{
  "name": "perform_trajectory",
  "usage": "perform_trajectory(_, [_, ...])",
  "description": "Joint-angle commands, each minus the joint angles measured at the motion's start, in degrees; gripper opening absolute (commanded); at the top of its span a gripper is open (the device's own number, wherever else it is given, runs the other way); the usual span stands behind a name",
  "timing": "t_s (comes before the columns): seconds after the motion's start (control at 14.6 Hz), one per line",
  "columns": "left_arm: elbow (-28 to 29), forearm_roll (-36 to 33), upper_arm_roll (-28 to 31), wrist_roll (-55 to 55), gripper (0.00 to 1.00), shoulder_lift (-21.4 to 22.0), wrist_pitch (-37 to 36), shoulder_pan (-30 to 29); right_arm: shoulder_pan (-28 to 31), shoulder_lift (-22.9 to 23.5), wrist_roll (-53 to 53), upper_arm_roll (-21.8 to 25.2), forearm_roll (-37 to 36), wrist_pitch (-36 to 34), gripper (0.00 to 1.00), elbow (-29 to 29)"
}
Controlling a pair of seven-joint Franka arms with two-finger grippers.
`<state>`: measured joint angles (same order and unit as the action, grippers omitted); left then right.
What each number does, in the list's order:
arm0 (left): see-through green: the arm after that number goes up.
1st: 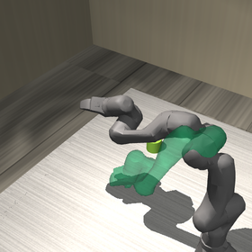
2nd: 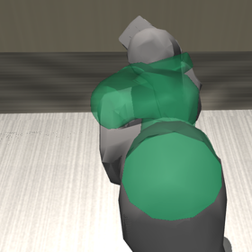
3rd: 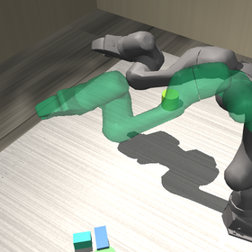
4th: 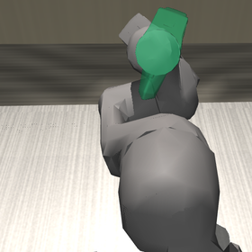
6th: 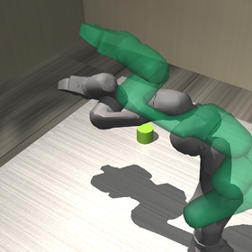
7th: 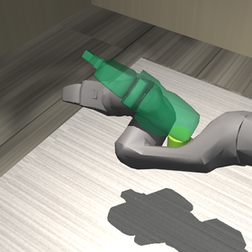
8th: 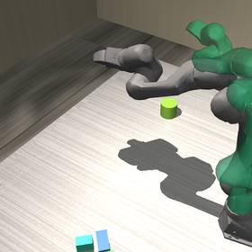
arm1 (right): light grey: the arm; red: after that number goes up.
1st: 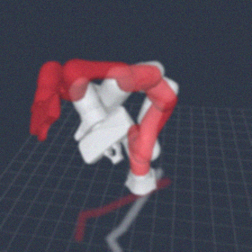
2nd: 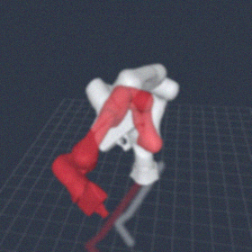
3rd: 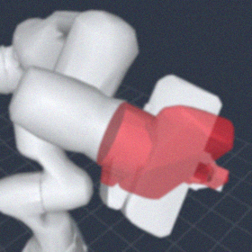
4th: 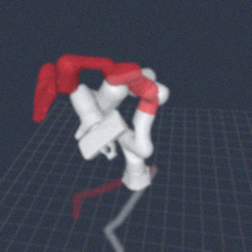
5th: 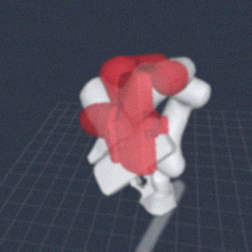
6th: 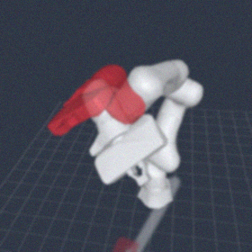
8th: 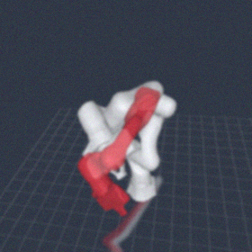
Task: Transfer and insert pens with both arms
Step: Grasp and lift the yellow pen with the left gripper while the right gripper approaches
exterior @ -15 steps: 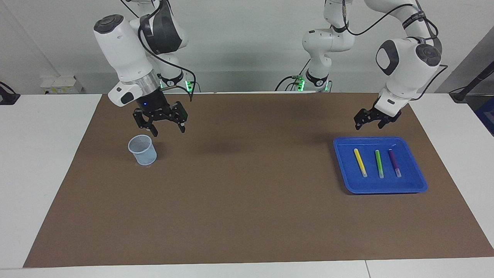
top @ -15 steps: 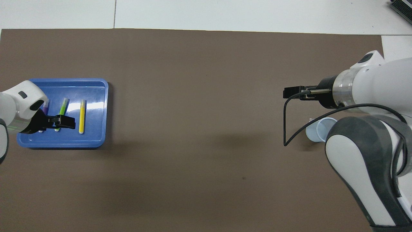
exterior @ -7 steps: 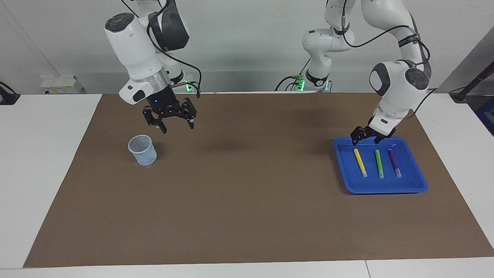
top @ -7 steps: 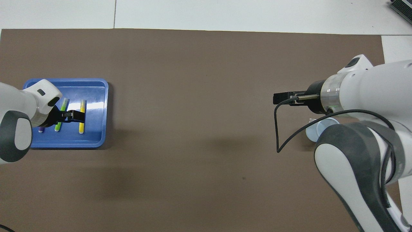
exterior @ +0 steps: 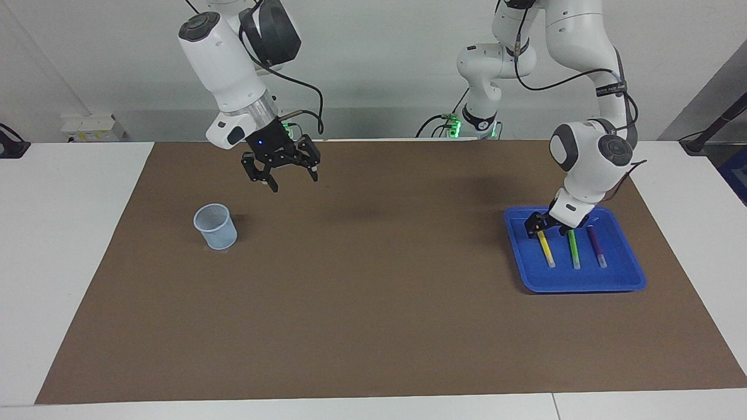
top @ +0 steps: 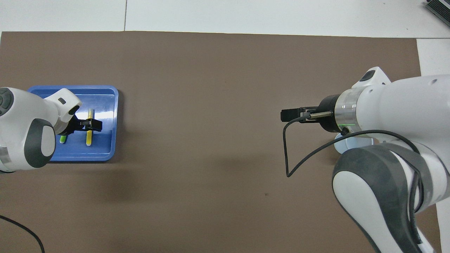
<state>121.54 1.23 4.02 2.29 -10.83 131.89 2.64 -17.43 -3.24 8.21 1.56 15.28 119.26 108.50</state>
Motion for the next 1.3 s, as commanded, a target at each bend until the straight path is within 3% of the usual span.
perform_trajectory(0.0, [0.01,0.71,-0.06,1.05,0.94,-1.82,2.84,-0.36,0.38,-0.01,-0.65,-0.24,3.34,4.91,1.00,1.62])
perform_trajectory(0.27, [-0.34,0.71,-0.15,1.05,0.91,-3.40,5.30,-0.36,-3.73,5.78,0.39,-0.77,11.76,13.25,1.00,1.36])
perform_trajectory(0.55, [-0.87,0.71,-0.15,1.05,0.83,-3.76,6.36,-0.45,-8.84,7.11,7.24,-0.86,13.02,17.50,1.00,1.10])
perform_trajectory(0.75, [-0.70,0.71,-0.15,1.05,0.58,-4.46,7.41,-0.27,-9.46,7.37,9.28,-0.86,14.32,17.76,1.00,0.40])
perform_trajectory(0.89, [-0.43,0.79,-0.15,1.14,0.44,-4.72,8.38,-0.27,-9.46,7.81,9.28,-0.77,20.81,18.37,1.00,-0.31])
perform_trajectory(0.96, [-0.17,0.79,-0.15,1.32,0.34,-4.81,8.90,-0.27,-9.46,7.99,9.19,-0.77,21.97,20.21,1.00,-0.31])
perform_trajectory(1.09, [-0.17,0.88,-0.15,1.23,0.03,-4.90,8.91,-0.18,-9.55,8.08,9.28,-0.86,22.16,21.45,1.00,-0.40])
perform_trajectory(1.23, [-0.17,0.88,-0.06,1.14,0.00,-4.90,8.91,0.17,-9.72,8.34,11.37,-0.86,22.25,21.46,1.00,-1.10])
